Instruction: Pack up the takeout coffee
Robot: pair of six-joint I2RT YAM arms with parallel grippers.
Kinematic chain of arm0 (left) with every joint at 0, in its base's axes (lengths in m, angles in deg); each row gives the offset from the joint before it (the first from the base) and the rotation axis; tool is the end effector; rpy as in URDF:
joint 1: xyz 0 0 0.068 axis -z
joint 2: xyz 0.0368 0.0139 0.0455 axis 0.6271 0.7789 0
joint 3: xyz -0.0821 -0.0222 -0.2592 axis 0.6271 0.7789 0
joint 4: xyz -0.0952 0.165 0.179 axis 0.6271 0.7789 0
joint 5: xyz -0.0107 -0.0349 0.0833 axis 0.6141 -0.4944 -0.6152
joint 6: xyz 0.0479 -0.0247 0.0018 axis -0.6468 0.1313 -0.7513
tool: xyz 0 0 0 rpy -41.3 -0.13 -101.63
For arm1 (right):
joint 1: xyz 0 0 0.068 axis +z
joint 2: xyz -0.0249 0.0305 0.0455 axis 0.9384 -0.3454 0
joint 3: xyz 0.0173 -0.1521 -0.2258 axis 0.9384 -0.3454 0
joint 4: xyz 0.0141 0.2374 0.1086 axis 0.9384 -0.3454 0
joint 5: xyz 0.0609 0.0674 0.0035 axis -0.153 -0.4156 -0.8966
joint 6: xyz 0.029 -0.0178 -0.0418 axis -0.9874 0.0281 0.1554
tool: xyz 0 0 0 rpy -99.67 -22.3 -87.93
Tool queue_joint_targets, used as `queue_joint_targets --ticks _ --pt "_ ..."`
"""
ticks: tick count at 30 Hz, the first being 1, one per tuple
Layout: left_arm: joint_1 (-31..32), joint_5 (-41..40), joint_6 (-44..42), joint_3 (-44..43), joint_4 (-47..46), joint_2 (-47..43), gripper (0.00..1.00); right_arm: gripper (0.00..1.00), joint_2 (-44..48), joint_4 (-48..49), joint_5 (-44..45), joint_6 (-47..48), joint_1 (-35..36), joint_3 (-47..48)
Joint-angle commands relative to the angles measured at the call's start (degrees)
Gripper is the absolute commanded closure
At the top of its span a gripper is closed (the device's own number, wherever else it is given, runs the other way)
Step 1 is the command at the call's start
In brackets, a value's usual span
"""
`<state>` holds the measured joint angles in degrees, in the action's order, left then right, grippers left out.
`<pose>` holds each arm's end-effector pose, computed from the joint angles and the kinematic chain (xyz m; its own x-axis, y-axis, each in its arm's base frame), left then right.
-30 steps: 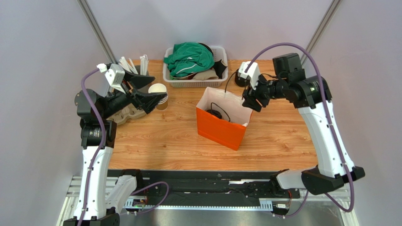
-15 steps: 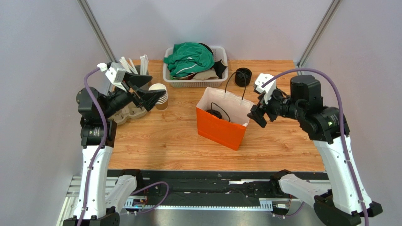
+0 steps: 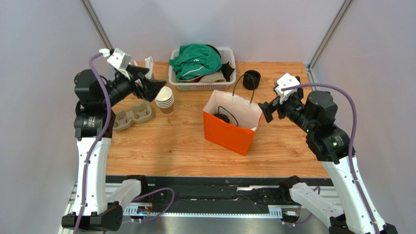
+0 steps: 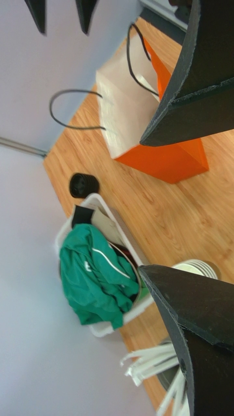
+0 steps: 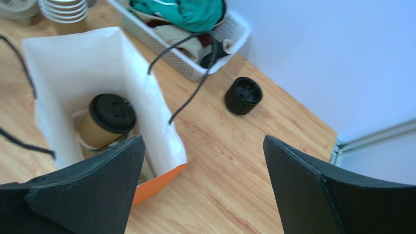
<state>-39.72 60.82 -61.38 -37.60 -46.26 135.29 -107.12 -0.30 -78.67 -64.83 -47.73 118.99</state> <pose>0.1746 -0.0216 0.4861 -0.0783 -0.0974 -0.9922 0.6682 0.7334 -0.1247 0.1374 0.0619 0.4361 -0.0163 -0.4217 -0.9066 -0.5654 0.7517 -0.3395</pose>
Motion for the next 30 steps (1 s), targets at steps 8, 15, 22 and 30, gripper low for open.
queue_joint_targets --ticks 8,15,22,30 --pt "-0.34 -15.37 -19.77 -2.56 12.43 -5.57 0.01 0.02 4.28 17.58 14.13 -3.69 0.17 -0.20" --pt "-0.26 -20.12 -24.63 -2.04 14.98 -10.85 0.01 0.01 6.21 22.76 23.43 -3.78 0.17 0.33" --pt "-0.96 -28.98 -18.92 -0.45 10.95 -12.17 0.01 0.01 9.90 27.16 29.95 -6.33 0.17 -3.63" --pt "-3.77 -35.77 -12.23 0.69 7.78 -13.84 0.01 0.01 12.28 31.20 35.84 -7.29 0.17 -7.23"
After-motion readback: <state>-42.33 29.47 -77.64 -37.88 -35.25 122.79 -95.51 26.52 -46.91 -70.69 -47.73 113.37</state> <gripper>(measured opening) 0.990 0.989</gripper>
